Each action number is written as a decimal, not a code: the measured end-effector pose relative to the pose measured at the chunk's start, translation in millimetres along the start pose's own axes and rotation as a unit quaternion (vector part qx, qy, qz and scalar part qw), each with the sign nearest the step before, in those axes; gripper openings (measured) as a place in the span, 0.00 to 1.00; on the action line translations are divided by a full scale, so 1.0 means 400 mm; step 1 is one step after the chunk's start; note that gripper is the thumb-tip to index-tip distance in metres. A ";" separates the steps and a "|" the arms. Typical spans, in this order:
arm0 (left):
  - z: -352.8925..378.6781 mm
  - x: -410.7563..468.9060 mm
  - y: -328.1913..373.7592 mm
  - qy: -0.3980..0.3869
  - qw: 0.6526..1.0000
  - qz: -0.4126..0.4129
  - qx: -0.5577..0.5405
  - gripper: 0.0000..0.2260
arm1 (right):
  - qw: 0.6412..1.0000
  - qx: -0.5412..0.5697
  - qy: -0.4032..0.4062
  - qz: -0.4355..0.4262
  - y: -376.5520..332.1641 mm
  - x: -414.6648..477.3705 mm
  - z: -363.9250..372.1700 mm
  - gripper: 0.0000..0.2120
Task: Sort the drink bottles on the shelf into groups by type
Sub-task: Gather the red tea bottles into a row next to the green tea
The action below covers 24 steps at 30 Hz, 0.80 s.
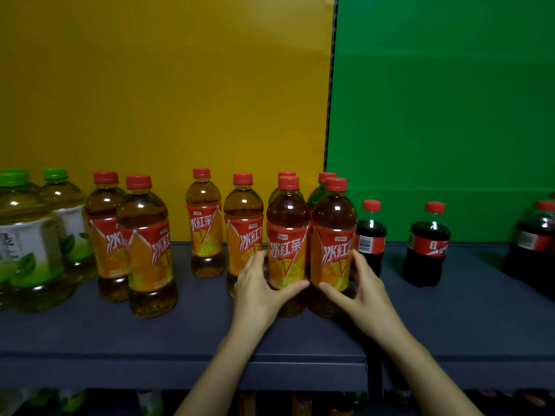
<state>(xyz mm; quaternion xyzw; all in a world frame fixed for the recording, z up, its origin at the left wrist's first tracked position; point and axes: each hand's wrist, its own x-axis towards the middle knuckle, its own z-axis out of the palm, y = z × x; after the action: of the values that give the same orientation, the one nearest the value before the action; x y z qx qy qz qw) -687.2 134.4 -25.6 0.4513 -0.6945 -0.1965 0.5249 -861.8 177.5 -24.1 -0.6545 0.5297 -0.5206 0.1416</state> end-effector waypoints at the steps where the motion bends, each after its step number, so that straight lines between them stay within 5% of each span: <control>1: 0.001 0.000 0.000 0.004 1.000 -0.002 0.004 0.39 | 1.000 0.000 0.001 -0.001 0.000 -0.001 0.002 0.35; 7: -0.025 -0.028 0.004 0.014 1.000 0.003 0.010 0.33 | 0.999 -0.025 0.044 0.000 -0.009 -0.028 0.007 0.38; 10: -0.080 -0.053 -0.002 0.075 0.997 0.031 -0.010 0.17 | 0.983 -0.043 0.171 -0.052 -0.029 -0.055 0.013 0.28; 13: -0.141 -0.044 -0.035 0.135 0.989 0.055 0.001 0.08 | 0.978 -0.016 0.184 -0.099 -0.084 -0.078 0.036 0.18; 16: -0.181 0.002 -0.084 0.133 0.990 0.033 0.031 0.15 | 0.987 0.006 0.102 -0.125 -0.146 -0.081 0.104 0.13; 20: -0.186 0.087 -0.137 0.051 0.996 -0.042 0.064 0.30 | 0.994 -0.004 -0.004 -0.107 -0.192 -0.052 0.235 0.21; 24: -0.182 0.162 -0.169 0.030 0.994 -0.098 0.045 0.37 | 0.996 -0.058 0.030 -0.064 -0.203 -0.014 0.342 0.32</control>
<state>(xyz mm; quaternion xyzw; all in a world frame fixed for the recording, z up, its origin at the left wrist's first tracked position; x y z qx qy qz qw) -595.7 60.1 -13.2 0.5461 -0.6387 -0.2025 0.5028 -703.2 164.4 -24.5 -0.6783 0.5199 -0.5164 0.0541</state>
